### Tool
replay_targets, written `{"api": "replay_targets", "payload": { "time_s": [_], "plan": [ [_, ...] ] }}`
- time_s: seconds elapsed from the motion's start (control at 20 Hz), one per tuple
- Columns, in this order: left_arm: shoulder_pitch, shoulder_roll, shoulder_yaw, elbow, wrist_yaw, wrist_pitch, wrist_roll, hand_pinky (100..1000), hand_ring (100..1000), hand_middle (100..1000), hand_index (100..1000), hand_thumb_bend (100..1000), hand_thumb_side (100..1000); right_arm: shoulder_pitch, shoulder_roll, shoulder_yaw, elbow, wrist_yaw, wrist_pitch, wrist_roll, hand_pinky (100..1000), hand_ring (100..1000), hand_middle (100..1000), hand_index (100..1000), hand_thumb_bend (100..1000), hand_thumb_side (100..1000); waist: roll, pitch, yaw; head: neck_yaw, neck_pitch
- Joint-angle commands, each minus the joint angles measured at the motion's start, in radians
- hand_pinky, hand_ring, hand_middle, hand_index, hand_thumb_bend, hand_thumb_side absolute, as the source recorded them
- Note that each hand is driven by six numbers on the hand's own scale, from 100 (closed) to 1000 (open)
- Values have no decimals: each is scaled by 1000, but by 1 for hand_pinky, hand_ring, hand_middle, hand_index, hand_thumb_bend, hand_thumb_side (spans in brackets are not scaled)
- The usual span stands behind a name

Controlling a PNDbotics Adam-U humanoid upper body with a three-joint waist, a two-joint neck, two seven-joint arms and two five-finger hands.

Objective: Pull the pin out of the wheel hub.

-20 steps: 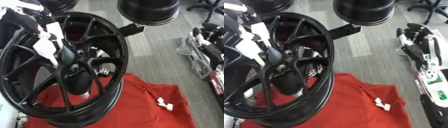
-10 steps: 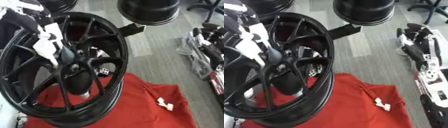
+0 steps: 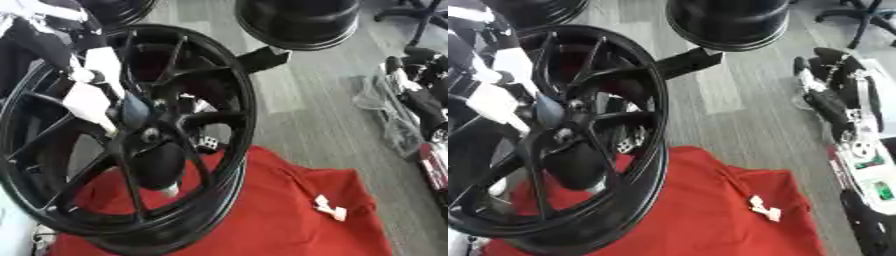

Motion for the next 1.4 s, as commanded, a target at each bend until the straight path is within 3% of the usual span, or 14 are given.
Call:
{"api": "replay_targets", "payload": {
  "time_s": [0.05,0.8,1.15,1.4],
  "plan": [
    [-21,28,8,-16,-9,-1,-2,809,774,714,483,100,158,-6,-17,-5,-8,3,-3,2,832,651,584,709,339,279,-3,-12,0,0,5],
    [-61,63,95,-133,-58,35,-2,794,735,664,371,100,100,-6,-22,-4,-9,2,-4,7,833,651,584,709,331,281,-5,-11,5,-10,5],
    [-78,169,236,-164,-49,111,-2,797,733,662,375,100,100,1,-29,-9,-18,4,-6,4,834,652,585,710,328,281,-6,-11,15,-29,5],
    [-31,273,348,-133,-75,162,-2,800,736,665,383,100,100,5,-32,-15,-20,7,-6,-2,834,652,585,710,328,281,-4,-8,24,-50,5]
  ]
}}
